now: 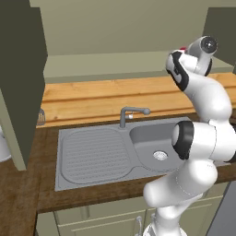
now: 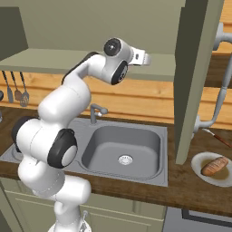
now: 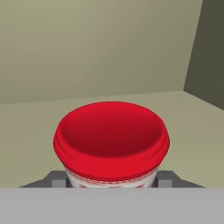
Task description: From the different types of pastries on the counter, select a croissant and place it on the cutting board. Then retrieve a jar of jam from the cabinet and place it alongside the croissant on the cutting board.
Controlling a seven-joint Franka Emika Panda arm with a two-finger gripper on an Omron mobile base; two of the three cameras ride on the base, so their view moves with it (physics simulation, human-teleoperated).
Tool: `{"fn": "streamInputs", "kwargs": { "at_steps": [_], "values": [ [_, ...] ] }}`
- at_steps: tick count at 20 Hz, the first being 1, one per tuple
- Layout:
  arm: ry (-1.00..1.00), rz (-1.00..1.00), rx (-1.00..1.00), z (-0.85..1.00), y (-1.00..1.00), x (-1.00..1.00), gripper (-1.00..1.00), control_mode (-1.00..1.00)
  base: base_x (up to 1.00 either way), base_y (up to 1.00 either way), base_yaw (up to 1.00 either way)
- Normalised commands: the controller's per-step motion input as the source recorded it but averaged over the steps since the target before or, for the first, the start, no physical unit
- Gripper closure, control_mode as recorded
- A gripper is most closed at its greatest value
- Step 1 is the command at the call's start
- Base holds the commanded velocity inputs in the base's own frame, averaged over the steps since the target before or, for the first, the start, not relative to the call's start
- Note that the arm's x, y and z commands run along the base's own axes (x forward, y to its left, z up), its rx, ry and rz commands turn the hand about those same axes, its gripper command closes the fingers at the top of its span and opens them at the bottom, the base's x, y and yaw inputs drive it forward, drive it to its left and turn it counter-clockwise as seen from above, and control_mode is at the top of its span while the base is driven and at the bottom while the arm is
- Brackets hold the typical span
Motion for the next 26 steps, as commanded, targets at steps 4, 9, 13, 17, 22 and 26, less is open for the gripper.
{"fn": "streamInputs", "kwargs": {
  "at_steps": [4, 9, 13, 17, 22, 26],
  "values": [
    [-0.03, -0.02, 0.04, 0.80, -0.04, -0.28, 1.00, -1.00, 0.00, 0.00, 0.00],
    [-0.09, 0.00, 0.00, 0.37, 0.00, -0.60, 1.00, -1.00, 0.00, 0.00, 0.00],
    [-0.07, 0.00, 0.00, 0.07, 0.00, -0.84, 1.00, -1.00, 0.00, 0.00, 0.00],
    [-0.07, 0.00, 0.00, 0.00, 0.00, -1.00, 1.00, -1.00, 0.00, 0.00, 0.00],
    [-0.06, 0.00, 0.00, 0.00, 0.04, -0.94, 1.00, -1.00, 0.00, 0.00, 0.00],
    [-0.04, 0.00, 0.00, 0.00, 0.04, -0.99, 1.00, -1.00, 0.00, 0.00, 0.00]
  ]
}}
